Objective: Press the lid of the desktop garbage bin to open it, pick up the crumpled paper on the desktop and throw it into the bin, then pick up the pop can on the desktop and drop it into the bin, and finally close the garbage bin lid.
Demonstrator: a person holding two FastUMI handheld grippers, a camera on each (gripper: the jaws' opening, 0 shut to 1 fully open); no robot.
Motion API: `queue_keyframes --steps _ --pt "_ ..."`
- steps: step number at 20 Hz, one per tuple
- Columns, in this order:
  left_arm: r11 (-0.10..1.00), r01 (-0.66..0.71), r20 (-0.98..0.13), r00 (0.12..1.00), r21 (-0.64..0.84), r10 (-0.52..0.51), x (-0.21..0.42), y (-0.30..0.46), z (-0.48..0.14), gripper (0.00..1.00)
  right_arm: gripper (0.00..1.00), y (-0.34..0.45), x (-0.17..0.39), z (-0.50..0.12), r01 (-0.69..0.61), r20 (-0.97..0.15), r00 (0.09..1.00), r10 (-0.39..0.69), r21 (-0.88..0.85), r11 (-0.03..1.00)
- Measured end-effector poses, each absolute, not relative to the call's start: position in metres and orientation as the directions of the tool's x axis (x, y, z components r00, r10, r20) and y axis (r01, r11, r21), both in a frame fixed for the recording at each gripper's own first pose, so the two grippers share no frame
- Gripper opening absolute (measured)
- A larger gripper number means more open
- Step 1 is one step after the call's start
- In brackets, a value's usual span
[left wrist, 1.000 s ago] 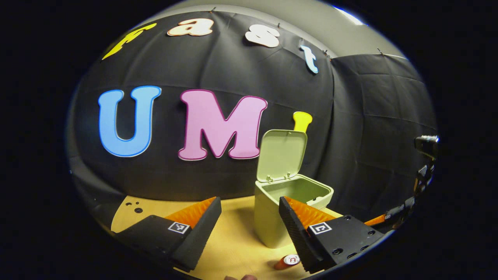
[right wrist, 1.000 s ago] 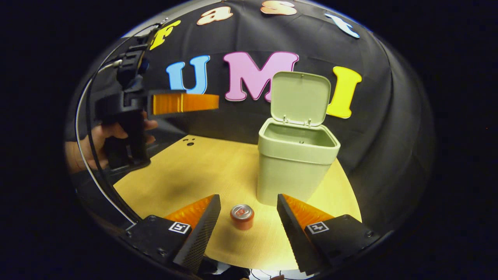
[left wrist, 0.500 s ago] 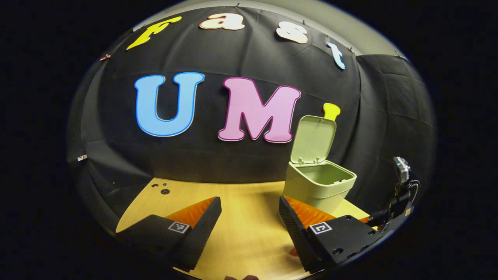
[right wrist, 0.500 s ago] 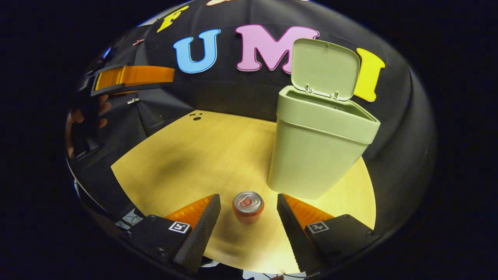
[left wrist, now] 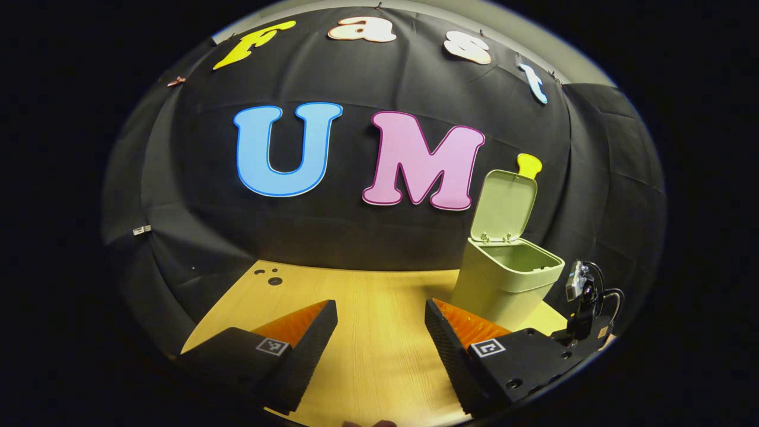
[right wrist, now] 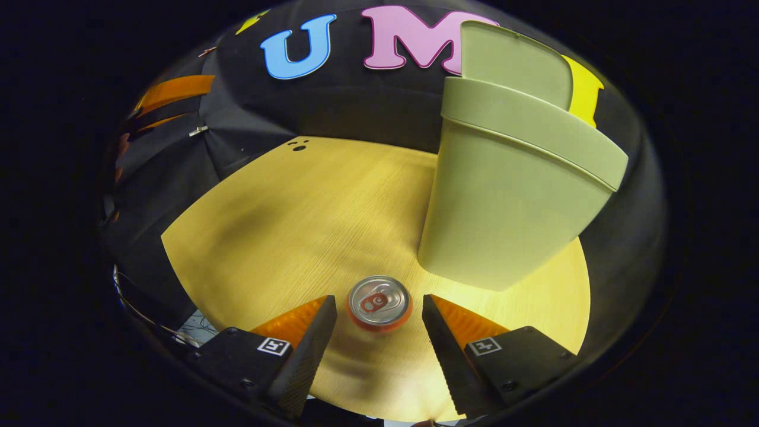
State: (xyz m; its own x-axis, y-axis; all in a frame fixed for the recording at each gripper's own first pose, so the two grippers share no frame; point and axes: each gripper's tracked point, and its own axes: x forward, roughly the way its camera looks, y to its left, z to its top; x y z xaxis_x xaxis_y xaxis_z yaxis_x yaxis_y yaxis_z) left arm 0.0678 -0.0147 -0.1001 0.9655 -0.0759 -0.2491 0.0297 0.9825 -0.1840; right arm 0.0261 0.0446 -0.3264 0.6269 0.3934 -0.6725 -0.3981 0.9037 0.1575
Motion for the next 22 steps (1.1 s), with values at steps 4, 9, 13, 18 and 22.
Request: queue_keyframes --steps 4,9,13,18,22 --pt "0.982 0.022 -0.262 0.963 -0.185 -0.071 0.067 -0.012 -0.105 0.95 0.92 0.048 0.032 -0.347 -0.401 -0.706 0.592 0.39 0.161 0.902" --pt "0.983 0.01 -0.272 0.96 -0.184 -0.061 0.068 -0.005 -0.109 0.96 0.9 0.05 0.038 -0.36 -0.383 -0.725 0.568 0.389 0.185 0.905" --pt "0.981 -0.003 -0.288 0.956 -0.194 -0.054 0.068 -0.002 -0.115 0.95 0.85 0.05 0.037 -0.363 -0.361 -0.735 0.569 0.368 0.179 0.915" --pt "0.978 -0.005 -0.288 0.956 -0.208 -0.056 0.066 -0.003 -0.117 0.95 0.84 0.045 0.039 -0.344 -0.361 -0.719 0.583 0.378 0.186 0.914" --pt "0.977 0.006 -0.285 0.956 -0.214 -0.069 0.067 -0.01 -0.119 0.95 0.84 0.038 0.037 -0.307 -0.361 -0.692 0.61 0.385 0.19 0.913"
